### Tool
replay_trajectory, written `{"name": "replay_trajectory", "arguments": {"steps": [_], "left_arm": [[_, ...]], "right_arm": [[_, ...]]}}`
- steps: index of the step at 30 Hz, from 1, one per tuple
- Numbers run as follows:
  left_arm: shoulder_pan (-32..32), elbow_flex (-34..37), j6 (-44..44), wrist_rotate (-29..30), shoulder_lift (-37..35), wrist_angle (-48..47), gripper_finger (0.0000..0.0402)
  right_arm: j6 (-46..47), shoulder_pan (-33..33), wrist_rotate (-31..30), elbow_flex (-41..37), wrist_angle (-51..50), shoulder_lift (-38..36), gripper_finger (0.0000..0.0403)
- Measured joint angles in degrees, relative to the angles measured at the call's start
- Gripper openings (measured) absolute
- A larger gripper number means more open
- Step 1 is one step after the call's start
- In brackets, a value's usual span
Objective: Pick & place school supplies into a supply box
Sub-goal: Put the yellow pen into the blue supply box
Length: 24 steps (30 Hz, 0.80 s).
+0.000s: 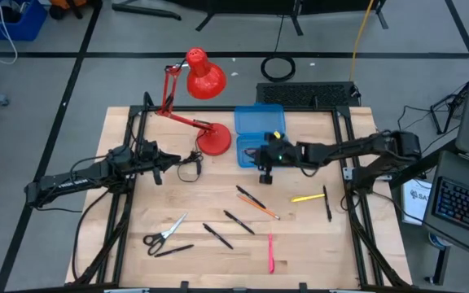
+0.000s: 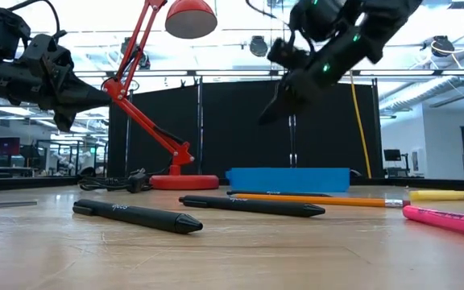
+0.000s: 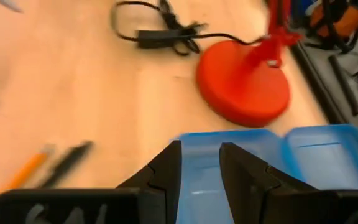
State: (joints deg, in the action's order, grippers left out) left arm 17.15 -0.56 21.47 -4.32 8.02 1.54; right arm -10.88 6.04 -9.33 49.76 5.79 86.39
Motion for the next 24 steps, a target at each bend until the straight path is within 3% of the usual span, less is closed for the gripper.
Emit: {"name": "replay_trajectory", "arguments": {"steps": [7,13,19,24], "left_arm": [[0.0,0.0,-0.4,0.0,1.4,-0.2,0.0031],[0.0,0.0,-0.2,0.0,4.1,-0.2,0.0031],[0.0,0.0,0.8,1.1,6.4,-0.2,0.0031],[0.0,0.0,1.4,3.3,7.0,0.9,0.0031]], "right_arm": [[9.3,-10.1,-5.4,7.8,-16.2,0.0,0.0100],[21.6,-14.8,-5.5,15.7,-30.4,-0.1,0.0100],[29.4,-16.4,2.5,18.6,-38.5,-0.1,0.0100],[32.3,-16.3,3.3,17.7,-40.5,0.0,0.0100]]}}
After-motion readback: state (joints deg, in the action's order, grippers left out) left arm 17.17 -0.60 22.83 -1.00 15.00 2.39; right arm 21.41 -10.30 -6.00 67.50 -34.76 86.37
